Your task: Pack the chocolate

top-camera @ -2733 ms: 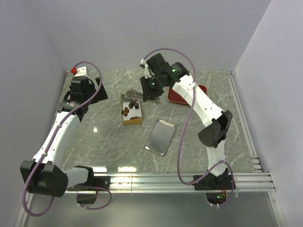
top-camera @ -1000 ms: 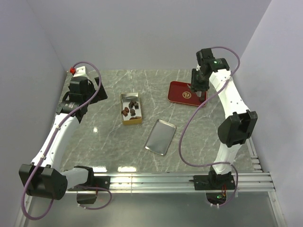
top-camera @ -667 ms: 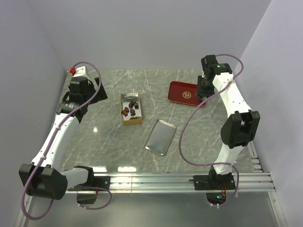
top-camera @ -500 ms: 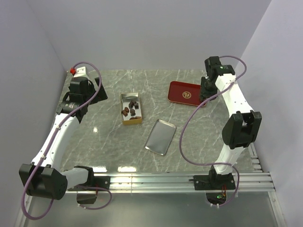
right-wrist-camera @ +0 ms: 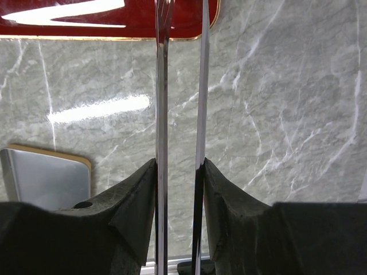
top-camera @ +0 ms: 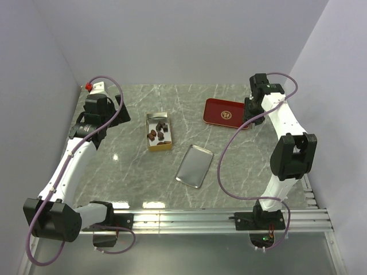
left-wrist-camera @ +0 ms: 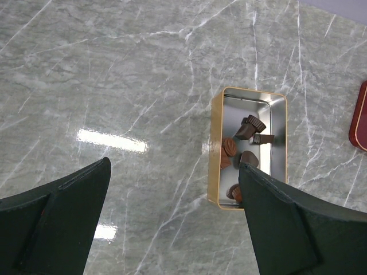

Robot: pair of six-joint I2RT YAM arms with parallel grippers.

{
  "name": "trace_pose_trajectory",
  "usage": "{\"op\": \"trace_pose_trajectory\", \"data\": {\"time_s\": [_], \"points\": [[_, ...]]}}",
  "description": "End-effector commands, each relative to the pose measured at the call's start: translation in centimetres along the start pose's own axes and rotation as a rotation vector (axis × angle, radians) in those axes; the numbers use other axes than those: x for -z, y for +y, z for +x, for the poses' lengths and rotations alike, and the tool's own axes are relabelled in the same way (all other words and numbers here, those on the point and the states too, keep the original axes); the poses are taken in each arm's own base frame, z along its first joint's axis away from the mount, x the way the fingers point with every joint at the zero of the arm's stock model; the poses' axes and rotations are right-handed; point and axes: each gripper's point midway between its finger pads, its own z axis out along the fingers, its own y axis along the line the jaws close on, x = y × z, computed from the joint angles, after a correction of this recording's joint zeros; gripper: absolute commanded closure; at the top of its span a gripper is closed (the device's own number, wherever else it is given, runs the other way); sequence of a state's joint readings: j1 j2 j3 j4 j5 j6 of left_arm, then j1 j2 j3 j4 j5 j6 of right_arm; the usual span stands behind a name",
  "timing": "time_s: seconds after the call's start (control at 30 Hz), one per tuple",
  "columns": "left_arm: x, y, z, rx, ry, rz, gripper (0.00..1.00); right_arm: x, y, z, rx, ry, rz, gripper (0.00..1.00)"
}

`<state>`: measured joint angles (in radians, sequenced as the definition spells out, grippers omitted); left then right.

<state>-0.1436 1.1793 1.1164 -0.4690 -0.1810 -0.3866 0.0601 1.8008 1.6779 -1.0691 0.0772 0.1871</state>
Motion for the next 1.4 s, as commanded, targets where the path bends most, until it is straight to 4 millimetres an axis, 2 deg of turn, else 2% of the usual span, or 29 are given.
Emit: {"op": "trace_pose_trajectory", "data": {"time_s": [0.0,0.7,1.03,1.23,1.37], "points": [[0.7,-0.5,-1.7,0.007,-0.058,0.014,0.01,1.3,0.0,-1.4,0.001,-0.086,-0.03,0.57],[0.6,-0.4,-1.7,0.006,-0.055,0.013,0.0,0.3,-1.0,-1.5,0.022,-0.069,0.007,0.56],[0.6,-0.4,-1.6,0.004,-0.055,0.009,0.01,-1.4,-0.5,0.2,0.019,-0.005,-0.018,0.56],[0.5,-0.5,-1.5,0.006,-0.052,0.013,0.0,-1.7,-0.2,0.5,0.016,0.006,-0.034,0.56],[0.5,-0.4,-1.5,0.005,-0.051,0.011,0.01,-1.8,-0.1,0.6,0.018,0.015,-0.035,0.6]]}}
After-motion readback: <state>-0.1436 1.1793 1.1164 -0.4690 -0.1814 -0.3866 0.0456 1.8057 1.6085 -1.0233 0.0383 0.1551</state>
